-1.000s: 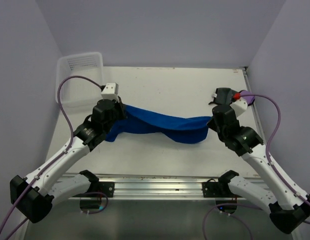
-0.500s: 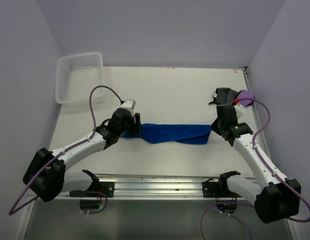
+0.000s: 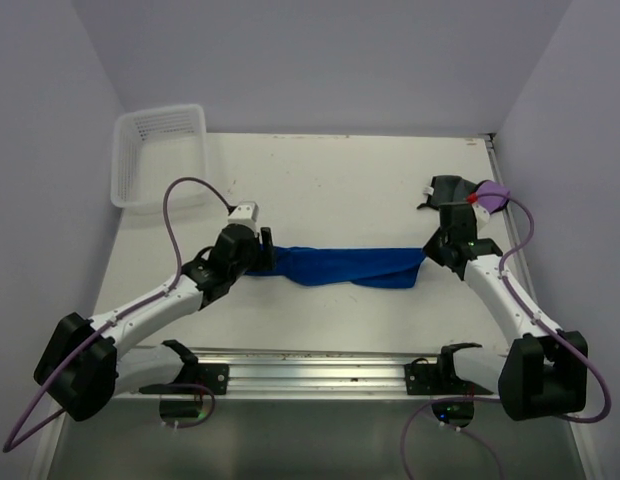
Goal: Roll the towels
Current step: Flatten the towel, then fold the towel
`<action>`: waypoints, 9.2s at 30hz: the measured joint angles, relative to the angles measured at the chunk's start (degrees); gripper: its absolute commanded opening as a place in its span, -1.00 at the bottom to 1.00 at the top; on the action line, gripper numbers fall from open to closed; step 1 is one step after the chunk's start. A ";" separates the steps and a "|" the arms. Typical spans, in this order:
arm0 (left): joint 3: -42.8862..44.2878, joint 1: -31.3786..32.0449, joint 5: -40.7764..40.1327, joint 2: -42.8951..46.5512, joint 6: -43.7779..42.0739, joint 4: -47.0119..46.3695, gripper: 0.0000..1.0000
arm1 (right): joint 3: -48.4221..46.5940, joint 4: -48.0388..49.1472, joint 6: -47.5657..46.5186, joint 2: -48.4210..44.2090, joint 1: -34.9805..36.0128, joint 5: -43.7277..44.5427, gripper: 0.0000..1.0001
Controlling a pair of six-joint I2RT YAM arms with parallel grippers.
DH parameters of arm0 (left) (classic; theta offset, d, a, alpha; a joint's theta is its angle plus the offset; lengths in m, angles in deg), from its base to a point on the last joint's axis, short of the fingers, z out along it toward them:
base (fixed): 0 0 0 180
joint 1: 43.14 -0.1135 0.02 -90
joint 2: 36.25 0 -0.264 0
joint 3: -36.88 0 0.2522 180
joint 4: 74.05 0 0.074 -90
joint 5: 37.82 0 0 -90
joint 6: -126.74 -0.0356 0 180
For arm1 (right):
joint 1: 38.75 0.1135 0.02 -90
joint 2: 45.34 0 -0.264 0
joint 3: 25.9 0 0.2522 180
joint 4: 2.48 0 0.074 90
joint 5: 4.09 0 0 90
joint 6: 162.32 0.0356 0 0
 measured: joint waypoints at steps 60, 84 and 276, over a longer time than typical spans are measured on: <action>-9.57 -0.02 -10.99 3.28 4.13 -5.55 -1.00 | 0.98 5.68 -4.22 3.08 -3.58 -6.23 -1.00; 6.32 -2.40 -18.93 4.76 -0.55 2.12 -1.00 | -10.69 0.22 -4.74 2.99 -3.58 -6.45 -1.00; 2.62 -18.40 -7.48 13.40 11.10 19.17 0.71 | -0.31 8.28 -9.20 18.10 0.92 -17.16 -0.51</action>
